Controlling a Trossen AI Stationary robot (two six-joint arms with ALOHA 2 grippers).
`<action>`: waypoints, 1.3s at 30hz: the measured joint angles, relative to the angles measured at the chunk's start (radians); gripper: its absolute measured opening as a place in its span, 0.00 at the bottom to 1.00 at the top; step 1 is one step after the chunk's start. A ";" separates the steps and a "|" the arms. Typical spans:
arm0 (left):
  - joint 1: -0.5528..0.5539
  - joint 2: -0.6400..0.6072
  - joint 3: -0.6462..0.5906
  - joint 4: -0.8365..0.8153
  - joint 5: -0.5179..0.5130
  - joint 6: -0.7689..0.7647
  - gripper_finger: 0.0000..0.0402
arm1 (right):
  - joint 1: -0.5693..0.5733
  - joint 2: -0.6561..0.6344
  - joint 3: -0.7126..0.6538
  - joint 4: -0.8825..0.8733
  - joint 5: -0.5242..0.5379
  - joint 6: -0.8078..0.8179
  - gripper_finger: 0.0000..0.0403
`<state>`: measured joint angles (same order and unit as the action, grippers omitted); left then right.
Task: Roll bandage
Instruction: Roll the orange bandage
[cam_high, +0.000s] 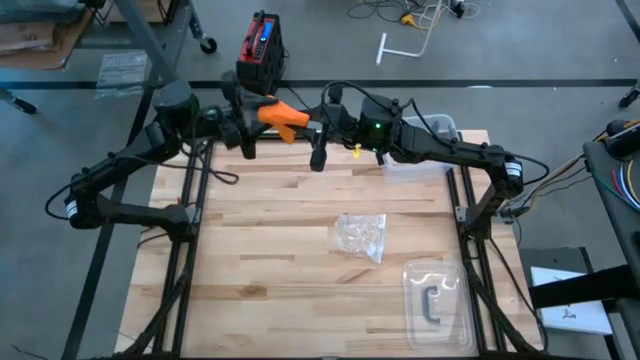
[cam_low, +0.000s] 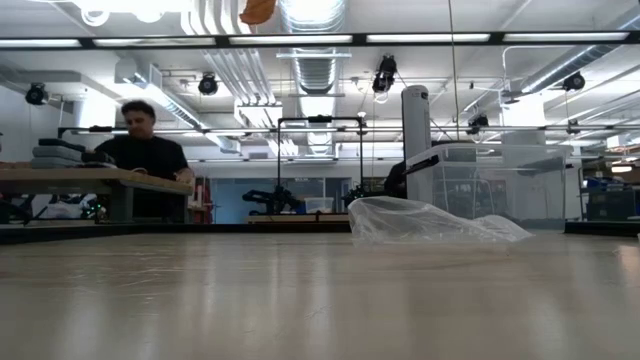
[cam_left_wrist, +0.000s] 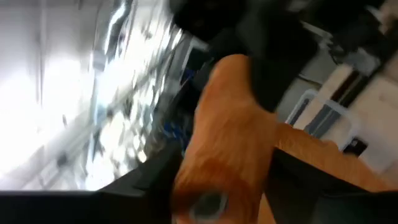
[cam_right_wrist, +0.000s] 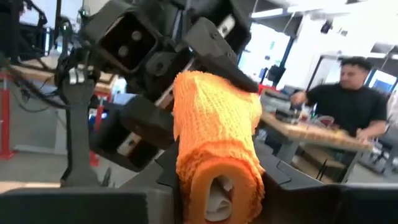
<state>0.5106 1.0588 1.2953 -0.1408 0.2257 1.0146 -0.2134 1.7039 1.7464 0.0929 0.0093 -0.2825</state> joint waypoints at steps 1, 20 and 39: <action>0.000 -0.012 0.000 -0.001 -0.053 -0.067 0.58 | -0.003 0.000 -0.007 0.021 -0.009 -0.007 0.25; 0.090 -0.163 -0.301 0.091 -0.076 -0.563 0.68 | -0.113 -0.025 -0.376 0.494 -0.222 0.130 0.22; 0.089 -0.178 -0.473 0.162 -0.084 -0.720 0.55 | -0.251 -0.029 -0.444 0.494 -0.228 0.099 0.21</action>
<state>0.5991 0.8812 0.8219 0.0215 0.1413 0.2943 -0.4648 1.6749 1.3022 0.5865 -0.2183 -0.1830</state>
